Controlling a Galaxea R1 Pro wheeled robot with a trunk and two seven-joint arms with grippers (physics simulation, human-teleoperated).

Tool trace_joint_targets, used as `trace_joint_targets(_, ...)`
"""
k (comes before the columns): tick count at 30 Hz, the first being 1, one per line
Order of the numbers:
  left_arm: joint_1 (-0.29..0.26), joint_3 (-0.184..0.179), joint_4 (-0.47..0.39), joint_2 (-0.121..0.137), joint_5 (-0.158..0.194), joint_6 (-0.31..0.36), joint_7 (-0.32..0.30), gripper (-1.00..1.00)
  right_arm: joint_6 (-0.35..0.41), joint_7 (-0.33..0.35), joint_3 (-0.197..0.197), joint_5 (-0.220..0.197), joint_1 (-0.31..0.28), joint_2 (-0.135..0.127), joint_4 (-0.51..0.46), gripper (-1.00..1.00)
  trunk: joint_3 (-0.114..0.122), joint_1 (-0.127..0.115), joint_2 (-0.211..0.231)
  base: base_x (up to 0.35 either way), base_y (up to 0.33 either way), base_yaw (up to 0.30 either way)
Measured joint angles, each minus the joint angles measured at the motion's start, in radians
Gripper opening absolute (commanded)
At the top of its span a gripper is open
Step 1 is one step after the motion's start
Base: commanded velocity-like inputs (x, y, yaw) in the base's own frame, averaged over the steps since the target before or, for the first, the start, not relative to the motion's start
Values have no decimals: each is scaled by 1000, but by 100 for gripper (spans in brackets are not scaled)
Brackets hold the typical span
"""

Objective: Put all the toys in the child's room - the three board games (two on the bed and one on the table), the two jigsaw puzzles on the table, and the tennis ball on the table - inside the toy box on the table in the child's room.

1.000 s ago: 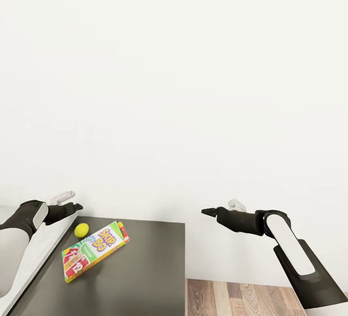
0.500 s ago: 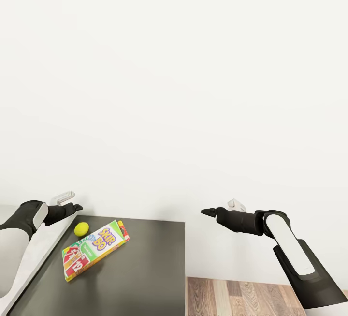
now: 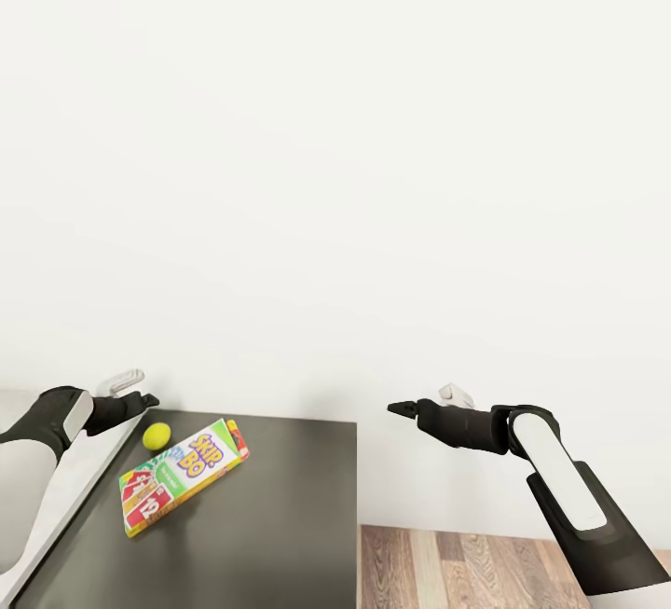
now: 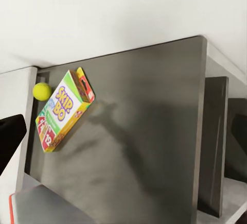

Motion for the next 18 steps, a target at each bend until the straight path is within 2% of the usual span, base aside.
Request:
trace_joint_targets(7,0,2,0,0,2,-3,1,100,0,0,-1,1,0,0,0,100,-11,0,0,0,0,5)
trace_joint_targets(18,0,2,0,0,2,-3,1,100,0,0,-1,2,0,0,0,100,-29,0,0,0,0,55)
